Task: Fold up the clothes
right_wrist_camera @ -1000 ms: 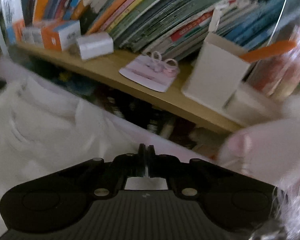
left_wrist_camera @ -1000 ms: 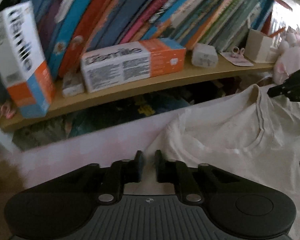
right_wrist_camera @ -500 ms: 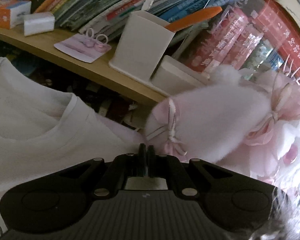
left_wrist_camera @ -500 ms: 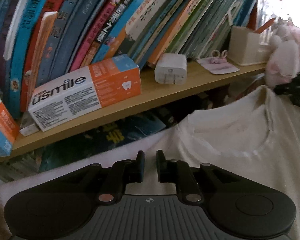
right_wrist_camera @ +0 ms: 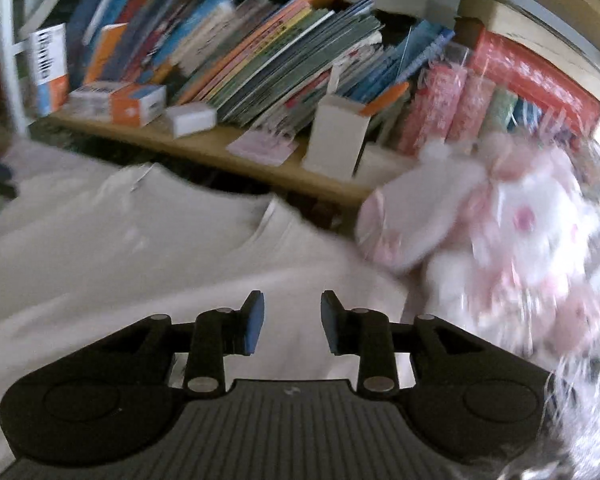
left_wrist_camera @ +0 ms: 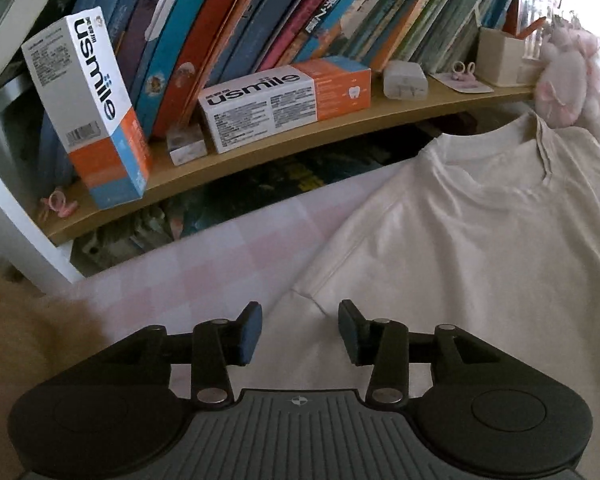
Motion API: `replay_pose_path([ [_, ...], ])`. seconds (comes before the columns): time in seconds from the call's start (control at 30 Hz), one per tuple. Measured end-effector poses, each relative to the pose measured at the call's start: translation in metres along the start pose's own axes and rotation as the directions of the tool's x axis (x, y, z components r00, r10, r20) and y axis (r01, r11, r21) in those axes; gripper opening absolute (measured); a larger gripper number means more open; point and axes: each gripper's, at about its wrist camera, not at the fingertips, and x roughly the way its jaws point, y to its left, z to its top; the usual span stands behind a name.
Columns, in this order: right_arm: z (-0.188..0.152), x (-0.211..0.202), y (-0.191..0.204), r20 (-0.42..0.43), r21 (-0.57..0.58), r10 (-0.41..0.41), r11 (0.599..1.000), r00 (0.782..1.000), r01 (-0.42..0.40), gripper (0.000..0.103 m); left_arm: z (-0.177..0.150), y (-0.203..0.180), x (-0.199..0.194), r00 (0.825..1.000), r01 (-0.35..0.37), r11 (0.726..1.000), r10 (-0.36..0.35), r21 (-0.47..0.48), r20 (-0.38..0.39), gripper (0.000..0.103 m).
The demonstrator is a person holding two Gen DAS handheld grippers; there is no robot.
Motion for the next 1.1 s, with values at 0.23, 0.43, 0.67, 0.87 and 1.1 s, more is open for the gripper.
replay_pose_path([
  [0.23,-0.068,-0.04,0.027,-0.125,0.128,-0.055,0.989,0.991,0.071,0.03,-0.002,0.021,0.01,0.997,0.073,0.989,-0.072,-0.13,0.011,0.035],
  [0.43,-0.1,-0.053,0.034,-0.198,0.258,-0.073,0.958,0.977,0.124,0.03,0.006,0.019,0.014,0.999,0.036,0.996,-0.037,-0.087,-0.002,0.003],
  [0.67,-0.103,-0.053,0.044,-0.192,0.298,-0.077,0.945,0.978,0.133,0.034,0.028,0.03,0.036,0.992,-0.124,0.992,0.123,-0.013,-0.031,0.003],
  [0.87,-0.101,-0.05,0.048,-0.186,0.319,-0.067,0.94,0.98,0.125,0.039,0.028,0.034,0.044,0.962,-0.267,0.964,0.267,0.019,-0.054,0.0],
  [1.1,-0.102,-0.05,0.055,-0.173,0.313,-0.05,0.944,0.984,0.103,0.052,0.014,0.055,0.008,0.971,-0.241,0.966,0.239,-0.094,-0.034,0.007],
])
